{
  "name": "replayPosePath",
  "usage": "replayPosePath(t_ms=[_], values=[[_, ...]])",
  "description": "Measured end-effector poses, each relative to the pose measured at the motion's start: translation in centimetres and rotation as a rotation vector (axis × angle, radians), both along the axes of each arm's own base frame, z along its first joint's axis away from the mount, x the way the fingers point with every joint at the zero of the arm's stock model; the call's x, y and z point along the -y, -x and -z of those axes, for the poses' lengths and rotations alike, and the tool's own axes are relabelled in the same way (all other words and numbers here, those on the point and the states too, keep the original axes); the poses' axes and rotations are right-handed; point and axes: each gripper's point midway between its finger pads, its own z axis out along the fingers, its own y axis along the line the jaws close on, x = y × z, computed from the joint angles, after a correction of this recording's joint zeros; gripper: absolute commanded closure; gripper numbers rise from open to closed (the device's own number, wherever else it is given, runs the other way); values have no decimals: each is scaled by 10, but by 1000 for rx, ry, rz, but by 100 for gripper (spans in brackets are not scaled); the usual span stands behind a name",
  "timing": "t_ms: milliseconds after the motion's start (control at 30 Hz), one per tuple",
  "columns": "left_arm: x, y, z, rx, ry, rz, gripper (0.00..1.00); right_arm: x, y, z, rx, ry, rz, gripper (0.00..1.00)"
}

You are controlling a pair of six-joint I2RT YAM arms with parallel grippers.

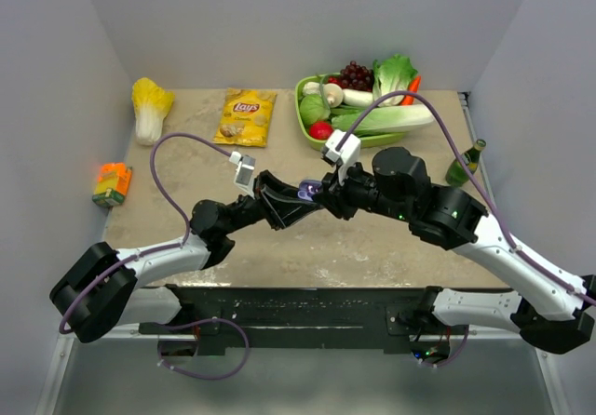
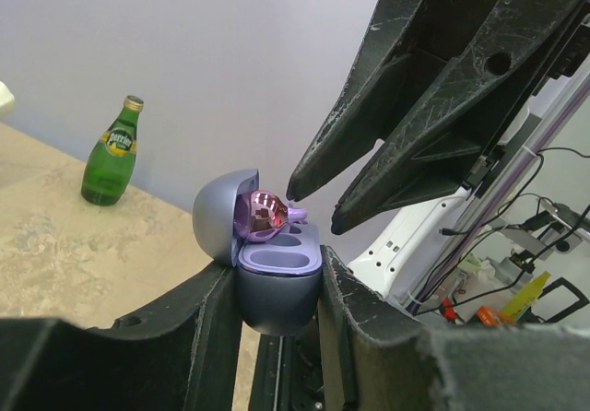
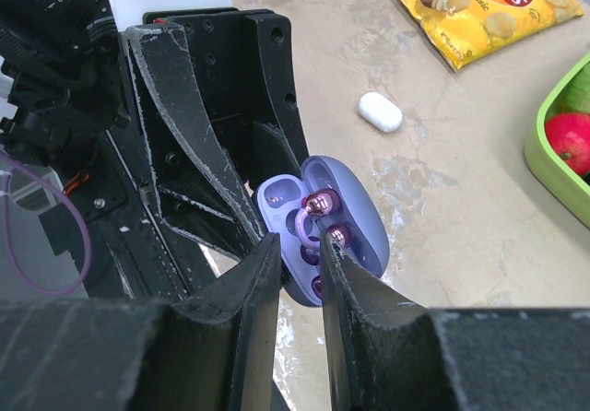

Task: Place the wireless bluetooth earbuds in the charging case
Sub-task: Pick up the earbud from the charging case.

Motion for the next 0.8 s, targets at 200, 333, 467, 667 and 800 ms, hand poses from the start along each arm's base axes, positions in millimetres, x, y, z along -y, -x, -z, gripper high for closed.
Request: replayPosePath(t_ms=[200, 333, 467, 667, 800], values=[[0, 1, 0, 3, -1, 6, 100, 0, -3, 0, 9, 4, 17, 73], [0, 2, 0, 4, -2, 9, 100, -1, -5, 3, 7, 13, 23, 73], [0, 3, 1, 4, -5, 13, 100, -4, -7, 4, 8, 16, 27, 74], [0, 3, 0, 6, -4, 14, 100, -5, -8, 5, 12, 20, 33, 82], [-1, 4, 2, 2, -7, 14, 100, -6, -9, 7, 12, 26, 36, 85]])
